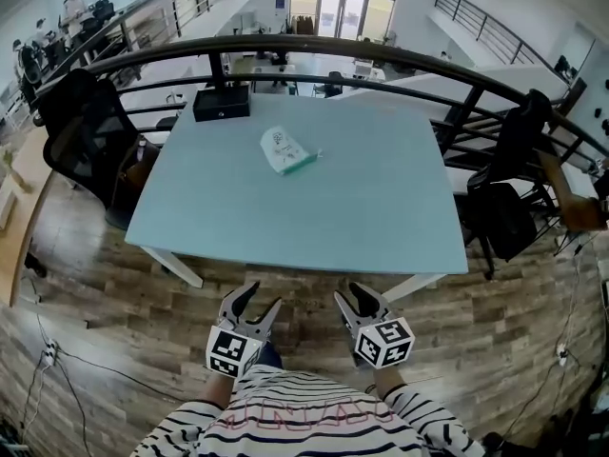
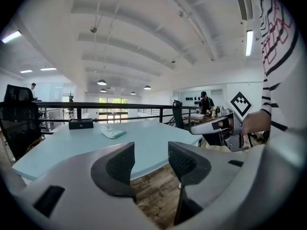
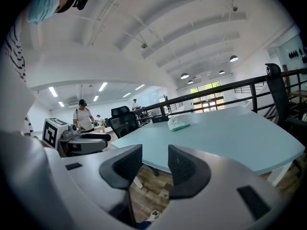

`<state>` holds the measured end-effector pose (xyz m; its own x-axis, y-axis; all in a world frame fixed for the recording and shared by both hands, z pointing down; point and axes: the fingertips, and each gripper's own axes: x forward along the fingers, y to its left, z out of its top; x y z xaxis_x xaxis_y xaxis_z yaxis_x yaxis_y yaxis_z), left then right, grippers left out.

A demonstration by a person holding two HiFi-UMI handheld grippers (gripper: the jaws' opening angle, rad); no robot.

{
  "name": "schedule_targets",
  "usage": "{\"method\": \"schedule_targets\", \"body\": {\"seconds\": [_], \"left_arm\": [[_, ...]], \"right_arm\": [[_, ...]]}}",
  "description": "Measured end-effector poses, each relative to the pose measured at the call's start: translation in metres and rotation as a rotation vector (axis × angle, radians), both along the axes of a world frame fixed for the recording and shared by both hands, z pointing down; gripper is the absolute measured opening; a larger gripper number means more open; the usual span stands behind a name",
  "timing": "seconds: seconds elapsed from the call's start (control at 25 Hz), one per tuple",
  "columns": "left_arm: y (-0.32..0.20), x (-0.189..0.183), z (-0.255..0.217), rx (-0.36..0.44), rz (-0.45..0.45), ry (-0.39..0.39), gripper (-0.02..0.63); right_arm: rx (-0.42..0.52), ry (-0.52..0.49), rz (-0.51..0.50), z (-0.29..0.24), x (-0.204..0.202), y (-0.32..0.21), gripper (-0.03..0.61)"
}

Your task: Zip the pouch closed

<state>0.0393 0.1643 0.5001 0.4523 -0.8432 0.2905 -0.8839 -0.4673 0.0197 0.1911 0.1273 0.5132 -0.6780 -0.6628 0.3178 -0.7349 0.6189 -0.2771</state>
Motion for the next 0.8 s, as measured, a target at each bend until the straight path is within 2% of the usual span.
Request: {"method": "schedule_targets", "body": {"seconds": [0.52, 0.8], "left_arm": [[-0.147, -0.098, 0.001, -0.046, 0.121, -0.023, 0.196], [-0.202, -0.131, 0.008, -0.046, 0.189, -0.040, 0.196]], "right_arm": [[-0.032, 0.008, 0.138, 0.003, -0.084, -0.138, 0.178], [-0.014, 0.057, 0.175, 0.008, -0.109, -0.191, 0.173]]}}
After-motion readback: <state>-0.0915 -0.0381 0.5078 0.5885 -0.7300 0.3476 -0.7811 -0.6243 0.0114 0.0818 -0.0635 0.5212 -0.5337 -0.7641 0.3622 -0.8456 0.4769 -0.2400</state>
